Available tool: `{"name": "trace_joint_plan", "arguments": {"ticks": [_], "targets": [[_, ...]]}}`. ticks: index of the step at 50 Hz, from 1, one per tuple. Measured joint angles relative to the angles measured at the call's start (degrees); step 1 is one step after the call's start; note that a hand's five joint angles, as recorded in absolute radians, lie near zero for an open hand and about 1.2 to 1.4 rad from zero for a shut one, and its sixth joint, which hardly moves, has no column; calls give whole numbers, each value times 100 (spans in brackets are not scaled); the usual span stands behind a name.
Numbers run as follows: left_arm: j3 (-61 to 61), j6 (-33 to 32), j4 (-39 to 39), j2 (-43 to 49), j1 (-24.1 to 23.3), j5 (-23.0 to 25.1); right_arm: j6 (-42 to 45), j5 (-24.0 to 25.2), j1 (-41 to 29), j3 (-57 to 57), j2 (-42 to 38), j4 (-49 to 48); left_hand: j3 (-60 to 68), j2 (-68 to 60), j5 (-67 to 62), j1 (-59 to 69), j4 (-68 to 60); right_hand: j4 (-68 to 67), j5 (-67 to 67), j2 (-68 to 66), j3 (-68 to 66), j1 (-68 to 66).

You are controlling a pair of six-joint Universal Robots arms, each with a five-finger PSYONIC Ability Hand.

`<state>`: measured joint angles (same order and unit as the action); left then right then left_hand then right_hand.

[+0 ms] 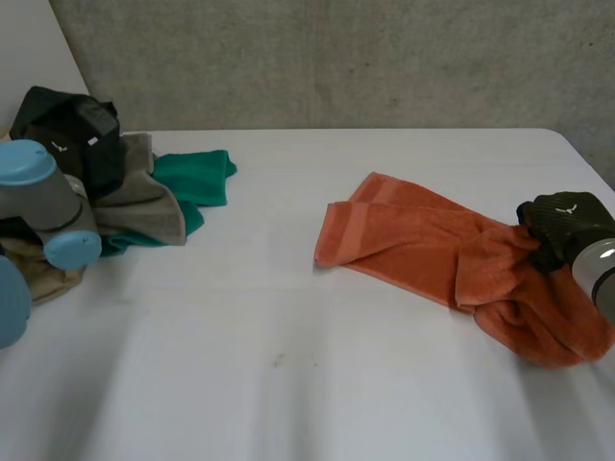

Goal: Fold the laundry.

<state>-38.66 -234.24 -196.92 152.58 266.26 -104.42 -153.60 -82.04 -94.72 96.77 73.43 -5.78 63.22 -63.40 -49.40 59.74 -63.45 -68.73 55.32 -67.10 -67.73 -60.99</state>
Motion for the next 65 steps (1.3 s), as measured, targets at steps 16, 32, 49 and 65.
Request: {"name": "trace_joint_plan", "arguments": {"ticks": [16, 32, 49, 65], "targets": [[-2169, 1062, 31, -1999, -516, 396, -15, 53, -9, -74, 125, 59, -5041, 5054, 4657, -4562, 5150, 0, 0, 0, 0, 0], [-4440, 3338, 327, -4396, -1761, 1714, -123, 323, -913, -732, 1206, 284, -5042, 5125, 4658, -4725, 5150, 0, 0, 0, 0, 0], [-3544, 4121, -16, -2152, -3705, 1743, -837, 702, -1983, -1513, 2497, 888, -4886, 4943, 4499, -4500, 4957, -5, 0, -17, -57, 0], [-4017, 4468, 238, -3535, -3265, 466, -488, 673, -1226, -1523, 1965, 1568, 478, -497, -505, 716, -512, -5, 0, -36, -71, 0]]}}
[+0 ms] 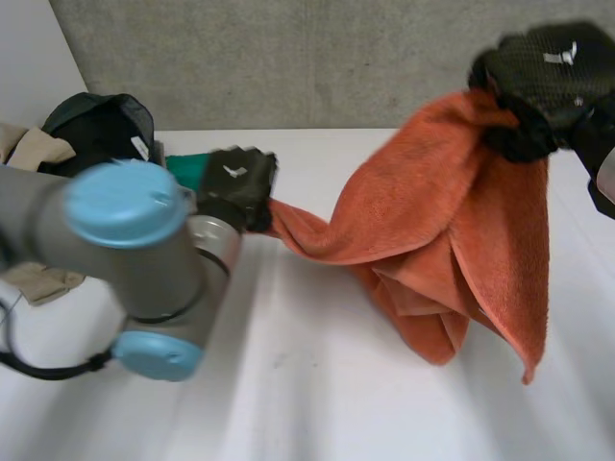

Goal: Fold the laundry.

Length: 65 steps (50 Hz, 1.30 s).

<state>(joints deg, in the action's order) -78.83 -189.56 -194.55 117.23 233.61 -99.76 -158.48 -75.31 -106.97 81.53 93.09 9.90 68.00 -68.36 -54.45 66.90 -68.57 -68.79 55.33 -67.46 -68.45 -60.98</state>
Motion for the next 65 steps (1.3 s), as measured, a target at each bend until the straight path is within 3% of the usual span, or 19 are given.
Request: {"name": "trace_joint_plan", "arguments": {"ticks": [9, 16, 17, 20, 22, 26, 36, 44, 51, 59, 65], "targets": [[-1164, -18, 855, -1624, 225, 903, 790, -68, 482, -365, -1313, 459, 4, -11, 0, 0, 0, 0, 0, 0, 0, 0], [-1339, -44, 1106, -1370, 217, 1129, 1085, -66, 133, -761, -2625, 331, 9, -15, 0, 0, -2, 165, -56, 120, 151, 6], [-1314, -47, 1115, -1281, 216, 1111, 1134, -69, 97, -814, -2756, 306, 9, -14, 0, 0, -2, 548, -317, 469, 523, 155], [-1160, -53, 1134, -944, 214, 995, 1375, -131, -35, -1061, -3257, 163, 9, -15, 0, 0, -2, 3442, -3255, 3549, 3421, 2982], [-1060, -51, 1148, -809, 214, 909, 1466, -200, -76, -1161, -3402, 50, 9, -15, 0, 0, -2, 4928, -4703, 4902, 4899, 4343], [-892, -43, 1180, -697, 207, 735, 1426, -372, -66, -1078, -3242, -254, 9, -15, 0, 0, -2, 5657, -5243, 5501, 5611, 4755], [-855, -22, 1195, -1055, 198, 663, 405, -509, 633, 321, -1467, -104, 9, -15, 0, 0, -2, 5340, -4971, 5221, 5309, 4572], [-887, -11, 1191, -1154, 202, 668, 71, -353, 1246, 1461, -1042, 126, 9, -15, 0, 0, -2, 4215, -3828, 4145, 4205, 3467], [-914, -5, 1186, -1141, 203, 668, -52, -26, 1317, 1918, -1387, -661, 9, -15, 0, 0, -2, 4253, -3964, 4159, 4218, 3486], [-923, -1, 1175, -1137, 222, 663, -36, 64, 1244, 1580, -2699, -1754, 9, -15, 0, 0, -2, 4239, -3941, 4126, 4190, 3453], [-900, 4, 1160, -1172, 319, 656, -5, -159, 1214, 1047, -3367, -2073, 10, -15, 0, 0, -4, 968, -631, 765, 928, 258]]}}
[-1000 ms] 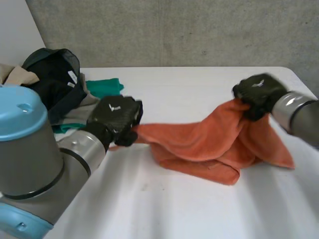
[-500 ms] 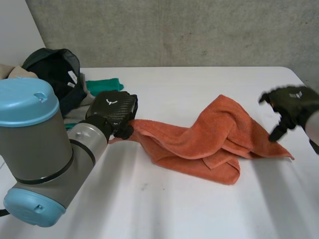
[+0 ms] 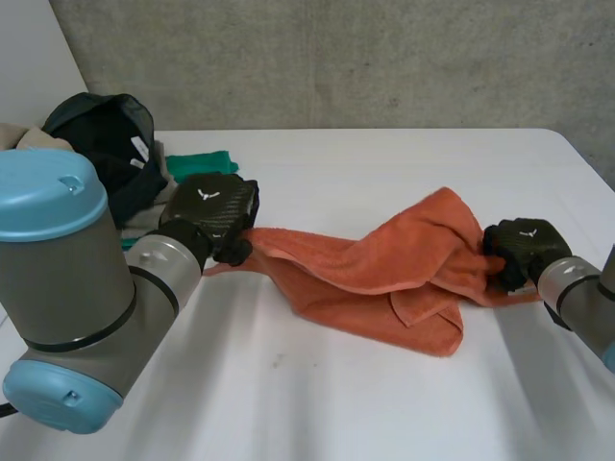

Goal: Fold the laundry.

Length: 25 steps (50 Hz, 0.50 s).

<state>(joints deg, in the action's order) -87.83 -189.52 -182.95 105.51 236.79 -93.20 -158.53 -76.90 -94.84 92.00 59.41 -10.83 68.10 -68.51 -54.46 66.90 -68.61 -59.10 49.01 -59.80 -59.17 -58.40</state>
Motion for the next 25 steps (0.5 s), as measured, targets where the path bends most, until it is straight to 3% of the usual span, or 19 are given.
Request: {"name": "trace_joint_plan", "arguments": {"ticks": [3, 11, 15, 17, 21, 25], "targets": [[19, -2, 3, -110, 73, -3, -4, -222, 17, -205, 0, 10, 4, 0, 0, 0, 0, -884, 781, -799, -813, -624], [105, -50, 17, -805, 447, 18, 217, -463, 75, -482, 1095, 578, 11, -1, 0, 0, -2, -943, 781, -800, -902, -624], [351, -78, 75, -1435, 743, 63, 789, -364, 125, -1010, 1994, 1756, 23, -12, 0, 0, -20, -949, 782, -800, -908, -624], [381, -83, 88, -1485, 763, 67, 860, -350, 136, -1093, 2068, 1907, 23, -12, 0, 0, -20, -950, 784, -800, -908, -624], [827, -272, 376, -1981, 919, 133, 1498, -239, 269, -2078, 2532, 3387, 23, -12, 0, 0, -21, -961, 782, -820, -909, -624], [987, -586, 614, -1928, 941, 205, 1776, -187, 327, -2601, 2602, 4112, 23, -12, 0, 0, -22, -962, 781, -820, -909, -624]]}}
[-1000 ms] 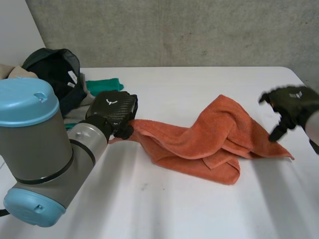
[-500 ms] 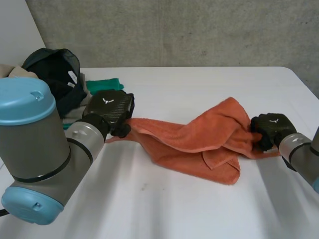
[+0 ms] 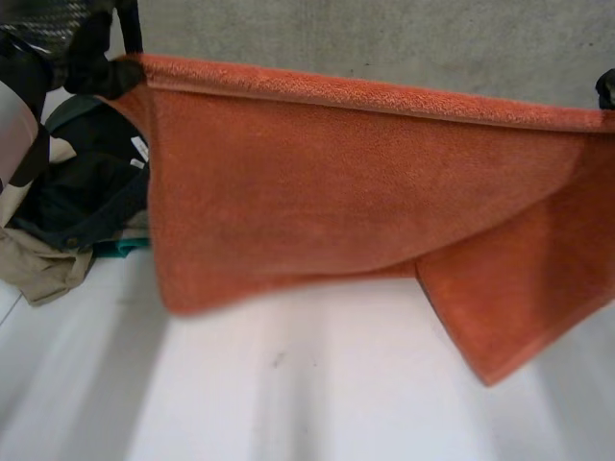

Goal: Fold the laundry.

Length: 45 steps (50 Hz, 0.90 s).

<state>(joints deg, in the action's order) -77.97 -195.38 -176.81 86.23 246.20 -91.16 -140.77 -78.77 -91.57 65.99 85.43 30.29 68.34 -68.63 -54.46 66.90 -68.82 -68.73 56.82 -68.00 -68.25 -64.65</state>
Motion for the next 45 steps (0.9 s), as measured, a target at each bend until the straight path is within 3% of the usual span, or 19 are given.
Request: {"name": "trace_joint_plan", "arguments": {"ticks": [8, 16, 18, 19, 21, 23, 28, 32, 36, 40, 45], "targets": [[-92, -735, 181, 1214, -26, 16, 770, -30, -28, -220, -553, 517, 0, 0, 0, 0, 0, 0, 2, 0, 0, 0], [694, -1086, 2, 3007, -38, -66, 1076, -179, -253, -337, -1732, 77, 2, 0, 0, 0, -2, -1, 2, 0, 0, 0], [694, -1086, 2, 3007, -38, -66, 1076, -179, -253, -337, -1732, 77, 2, 0, 0, 0, -2, -1, 2, 0, 0, 0], [1468, -1190, -140, 3578, -53, -112, 1072, -346, -376, -547, -2109, -486, 4, -2, 0, 0, -2, -1, 4, 0, 0, 0], [1582, -1203, -164, 3644, -56, -118, 1070, -370, -390, -579, -2151, -571, 4, -2, 0, 0, -2, -1, 16, 0, 0, 0], [2767, -1331, -498, 4119, -82, -156, 1042, -600, -515, -950, -2416, -1570, 5, -4, 0, 0, -3, -2, 70, -1, -6, 0], [4311, -1438, -1520, 4371, -90, -183, 911, -824, -659, -1419, -2416, -3729, 6, -5, 0, 0, -4, -4, 111, -3, -23, 0], [4866, -1452, -2288, 4322, -96, -204, 828, -852, -710, -1538, -2238, -4940, 6, -5, 0, 0, -4, -5, 180, -3, -24, 0], [4742, -1434, -2593, 4181, -115, -229, 785, -760, -735, -1456, -2083, -5263, 6, -5, 0, 0, -4, -5, 200, -3, -24, 0], [4042, -1402, -2573, 3912, -117, -257, 749, -587, -753, -1171, -1996, -4973, 6, -5, 0, 0, -3, -5, 203, -3, -24, 0], [2301, -1371, -2482, 3432, -104, -246, 596, -303, -749, -422, -1935, -4184, 7, -5, 0, 0, -3, -5, 203, -3, -24, 0]]}}
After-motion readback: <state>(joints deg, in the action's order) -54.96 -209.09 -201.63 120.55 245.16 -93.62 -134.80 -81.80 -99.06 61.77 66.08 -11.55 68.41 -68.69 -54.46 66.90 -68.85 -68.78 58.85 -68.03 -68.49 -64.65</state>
